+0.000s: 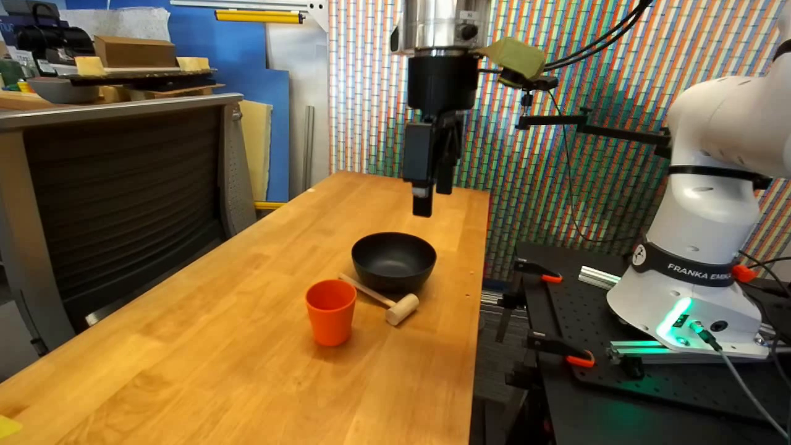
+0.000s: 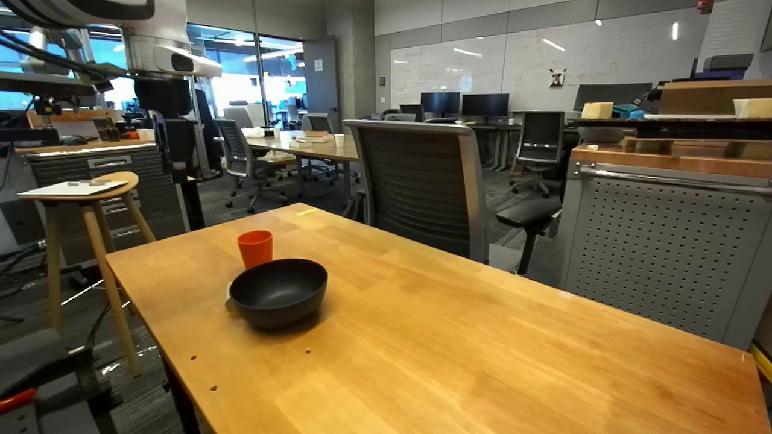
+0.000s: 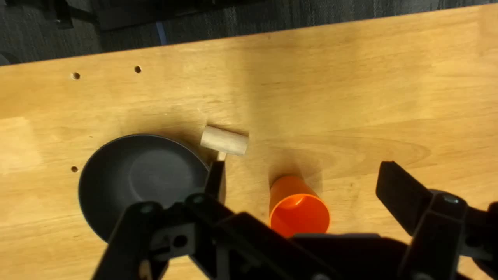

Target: Put the cup in the bowl

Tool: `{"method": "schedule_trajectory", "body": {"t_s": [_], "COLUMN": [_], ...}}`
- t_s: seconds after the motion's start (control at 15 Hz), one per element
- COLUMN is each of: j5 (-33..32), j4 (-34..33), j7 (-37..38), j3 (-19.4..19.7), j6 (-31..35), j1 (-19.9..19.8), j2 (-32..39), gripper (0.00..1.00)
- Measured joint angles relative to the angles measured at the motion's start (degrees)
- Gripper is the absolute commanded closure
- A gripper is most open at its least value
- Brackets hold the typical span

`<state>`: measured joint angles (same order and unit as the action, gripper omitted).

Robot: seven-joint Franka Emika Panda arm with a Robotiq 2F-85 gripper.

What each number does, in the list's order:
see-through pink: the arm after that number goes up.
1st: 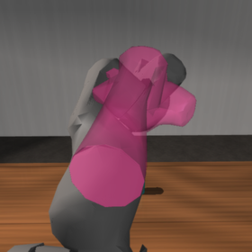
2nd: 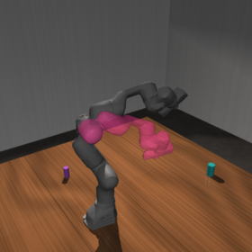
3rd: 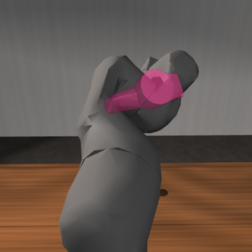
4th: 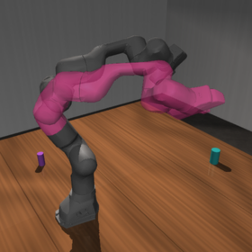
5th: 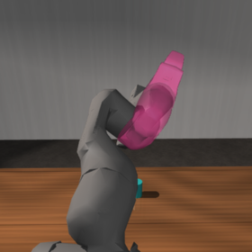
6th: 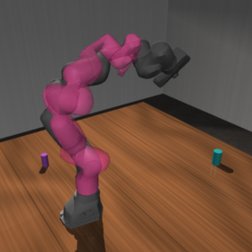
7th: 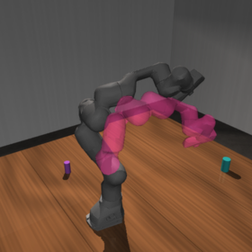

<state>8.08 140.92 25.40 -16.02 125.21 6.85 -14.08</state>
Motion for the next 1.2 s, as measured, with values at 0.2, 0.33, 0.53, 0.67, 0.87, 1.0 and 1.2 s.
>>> {"method": "schedule_trajectory", "body": {"t_s": [0.2,0.33,0.53,0.67,0.87,1.0,1.2], "j5": [-2.55,-5.08,-9.84,-12.58,-14.71,-15.14,-16.35], "j4": [-2.27,-4.41,-8.19,-10.69,-14.02,-15.93,-18.35], "j7": [2.01,3.74,6.31,7.8,8.8,8.98,9.48], "j3": [-0.62,-0.58,0.48,2.09,4.86,6.62,9.18], "j6": [6.67,9.44,11.3,11.42,11.43,11.43,11.54], "j1": [0.24,0.44,1.11,2.21,4.09,5.2,6.63], "j2": [7.85,12.92,19.7,23.44,28.23,30.85,33.75], "gripper": [0.0,0.0,0.0,0.0,0.0,0.0,0.0]}}
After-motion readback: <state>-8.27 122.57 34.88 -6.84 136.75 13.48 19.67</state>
